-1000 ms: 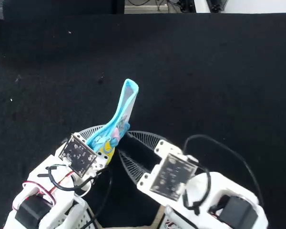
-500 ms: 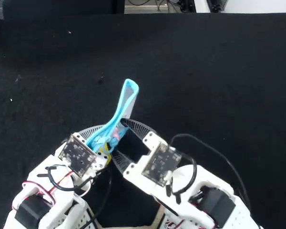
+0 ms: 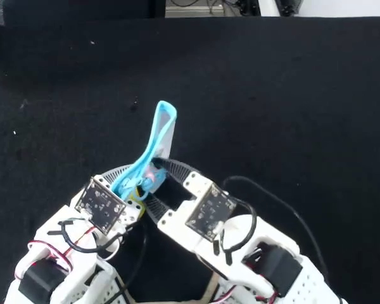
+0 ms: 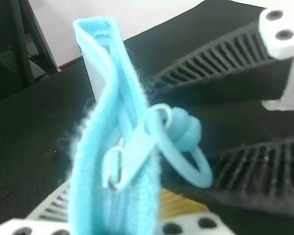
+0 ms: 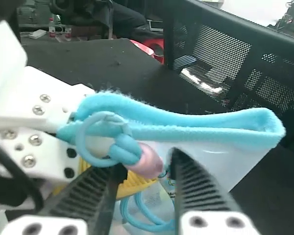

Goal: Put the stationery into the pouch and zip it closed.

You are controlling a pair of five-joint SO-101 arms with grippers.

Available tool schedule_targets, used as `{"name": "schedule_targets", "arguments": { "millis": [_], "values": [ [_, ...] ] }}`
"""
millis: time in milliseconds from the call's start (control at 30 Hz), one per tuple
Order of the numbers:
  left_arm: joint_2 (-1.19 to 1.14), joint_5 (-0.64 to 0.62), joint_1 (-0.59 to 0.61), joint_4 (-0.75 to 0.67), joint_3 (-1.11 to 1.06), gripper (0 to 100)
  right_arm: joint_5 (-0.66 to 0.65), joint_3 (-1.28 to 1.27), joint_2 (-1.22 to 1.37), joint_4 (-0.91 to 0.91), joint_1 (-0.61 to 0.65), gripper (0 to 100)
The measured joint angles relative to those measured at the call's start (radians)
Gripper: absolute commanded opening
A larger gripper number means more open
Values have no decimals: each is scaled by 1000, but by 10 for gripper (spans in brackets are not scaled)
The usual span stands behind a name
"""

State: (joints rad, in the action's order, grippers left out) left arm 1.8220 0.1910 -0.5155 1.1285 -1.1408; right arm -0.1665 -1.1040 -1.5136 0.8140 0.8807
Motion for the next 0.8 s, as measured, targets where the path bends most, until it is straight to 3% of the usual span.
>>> {"name": "schedule_targets", "arguments": {
  "millis": [300, 533, 700, 800],
  "values": [
    [2, 0, 0, -2, 0, 34, -5, 52, 11, 41, -92, 11],
    [2, 2, -6, -11, 8, 36, -98, 117, 12, 83, -152, 11],
    [2, 2, -11, -11, 64, 173, -104, 175, 12, 106, -181, 11],
    [2, 2, -3, 3, 78, 184, -104, 176, 12, 106, -201, 11]
  ]
}}
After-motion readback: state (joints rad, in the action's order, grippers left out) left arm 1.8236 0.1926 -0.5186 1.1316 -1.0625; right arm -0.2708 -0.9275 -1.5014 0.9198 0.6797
